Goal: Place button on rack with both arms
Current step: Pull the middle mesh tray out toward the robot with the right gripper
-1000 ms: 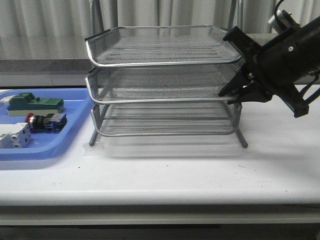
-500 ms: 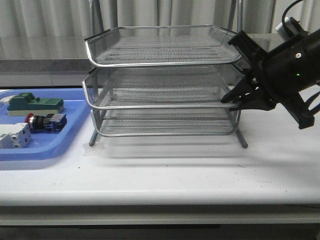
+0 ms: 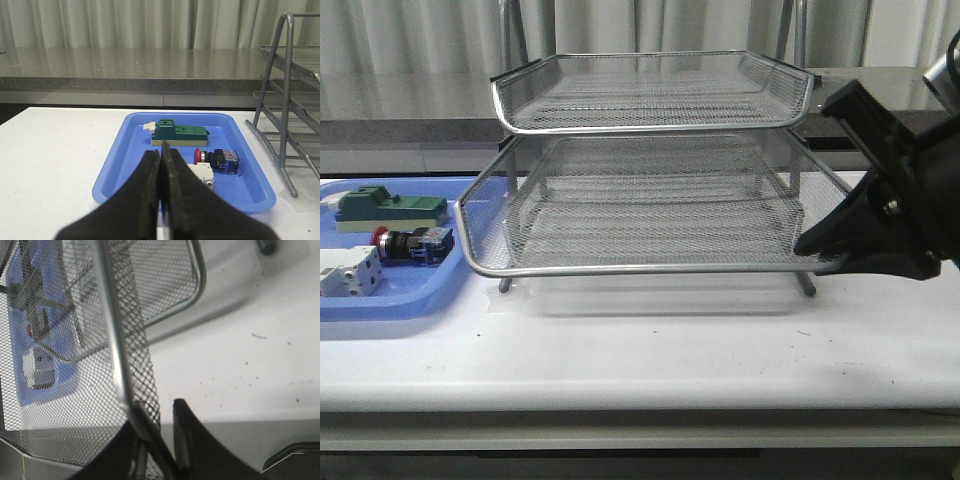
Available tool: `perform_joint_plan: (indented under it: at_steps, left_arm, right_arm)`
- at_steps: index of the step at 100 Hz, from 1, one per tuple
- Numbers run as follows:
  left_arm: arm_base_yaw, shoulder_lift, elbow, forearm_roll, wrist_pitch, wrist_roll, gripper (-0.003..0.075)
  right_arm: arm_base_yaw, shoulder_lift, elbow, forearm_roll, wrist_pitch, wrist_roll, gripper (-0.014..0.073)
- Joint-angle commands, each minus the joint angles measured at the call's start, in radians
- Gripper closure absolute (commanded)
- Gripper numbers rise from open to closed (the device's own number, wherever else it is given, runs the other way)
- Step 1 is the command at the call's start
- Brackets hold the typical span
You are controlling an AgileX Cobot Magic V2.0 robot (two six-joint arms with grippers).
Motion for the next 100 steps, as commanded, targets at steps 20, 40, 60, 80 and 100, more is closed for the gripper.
perform_joint_plan:
  at_steps: [20, 40, 60, 80, 100]
  left_arm:
    - [-0.002, -0.034, 0.046, -0.005, -0.077, -0.008, 0.0740]
    - [-0.002, -0.034, 0.046, -0.005, -0.077, -0.008, 0.0740]
    - [-0.002, -0.034, 0.046, -0.005, -0.077, -0.008, 0.0740]
    - [-0.002, -0.034, 0.046, -0.005, -0.077, -0.008, 0.0740]
    - [-0.002, -0.034, 0.046, -0.005, -0.077, -0.008, 0.0740]
  right_arm:
    - [0.001, -0.091, 0.071, -0.073, -0.031, -0.008, 0.0561]
    - [0.001, -0.127, 0.072, -0.075, -0.032, -0.008, 0.0496]
    - [0.001, -0.156, 0.072, -0.086, -0.017, -0.008, 0.0256]
    - [0.000, -0.234, 0.072, -0.099, -0.020, -0.034, 0.0155]
    - [0.000, -0.353, 0.072, -0.165, -0.006, -0.028, 0.0155]
